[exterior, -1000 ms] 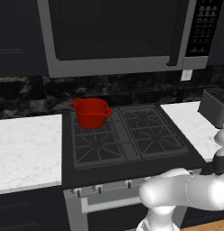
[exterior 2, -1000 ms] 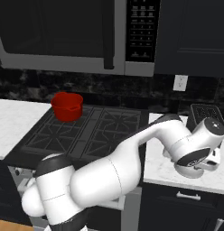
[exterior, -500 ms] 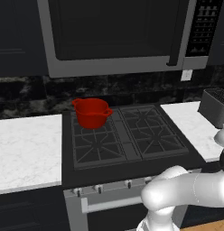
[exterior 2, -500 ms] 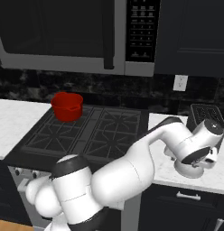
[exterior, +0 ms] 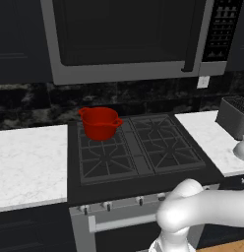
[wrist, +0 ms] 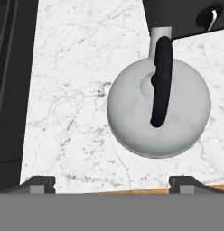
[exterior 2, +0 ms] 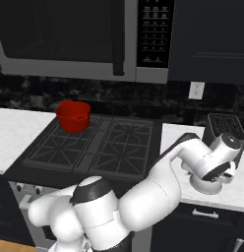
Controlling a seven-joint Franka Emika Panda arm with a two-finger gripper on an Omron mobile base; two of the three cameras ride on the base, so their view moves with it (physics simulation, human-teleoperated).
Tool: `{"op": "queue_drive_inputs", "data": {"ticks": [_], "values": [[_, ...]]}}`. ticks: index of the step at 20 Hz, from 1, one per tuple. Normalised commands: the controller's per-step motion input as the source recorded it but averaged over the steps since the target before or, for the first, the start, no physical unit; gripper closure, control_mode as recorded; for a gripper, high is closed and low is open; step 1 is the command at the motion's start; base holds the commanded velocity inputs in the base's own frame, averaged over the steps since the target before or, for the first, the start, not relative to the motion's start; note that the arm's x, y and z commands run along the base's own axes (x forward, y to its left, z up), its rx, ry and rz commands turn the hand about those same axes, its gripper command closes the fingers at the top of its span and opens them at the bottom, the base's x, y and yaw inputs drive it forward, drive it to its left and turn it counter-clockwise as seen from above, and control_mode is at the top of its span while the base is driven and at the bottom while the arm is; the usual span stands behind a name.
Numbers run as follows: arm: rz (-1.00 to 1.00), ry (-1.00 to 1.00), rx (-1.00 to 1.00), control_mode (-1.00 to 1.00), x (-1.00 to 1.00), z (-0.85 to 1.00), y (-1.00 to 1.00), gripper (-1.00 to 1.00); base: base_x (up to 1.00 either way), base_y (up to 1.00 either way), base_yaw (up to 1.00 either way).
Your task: Pick the kettle from the counter and place it on a stove burner. Then turn the burner on.
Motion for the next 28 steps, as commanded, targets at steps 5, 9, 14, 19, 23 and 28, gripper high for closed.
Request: {"op": "queue_drive_inputs", "data": {"ticks": [5, 9, 14, 19, 23, 28], "values": [[0.00, -0.01, 0.03, -1.00, 0.09, -0.17, -0.46, -1.00, 0.00, 0.00, 0.00], [0.00, 0.00, 0.01, -1.00, 0.29, -0.08, -0.16, -1.00, 0.00, 0.00, 0.00], [0.00, 0.00, 0.00, -1.00, 0.28, -0.17, 0.00, -1.00, 0.00, 0.00, 0.00], [0.00, 0.00, 0.00, -1.00, 0.18, -0.20, -0.07, -1.00, 0.00, 0.00, 0.00], [0.00, 0.00, 0.00, -1.00, 0.21, -0.23, -0.06, -1.00, 0.00, 0.00, 0.00], [0.00, -0.01, 0.00, -1.00, 0.19, -0.26, -0.01, 1.00, 0.00, 0.00, 0.00]]}}
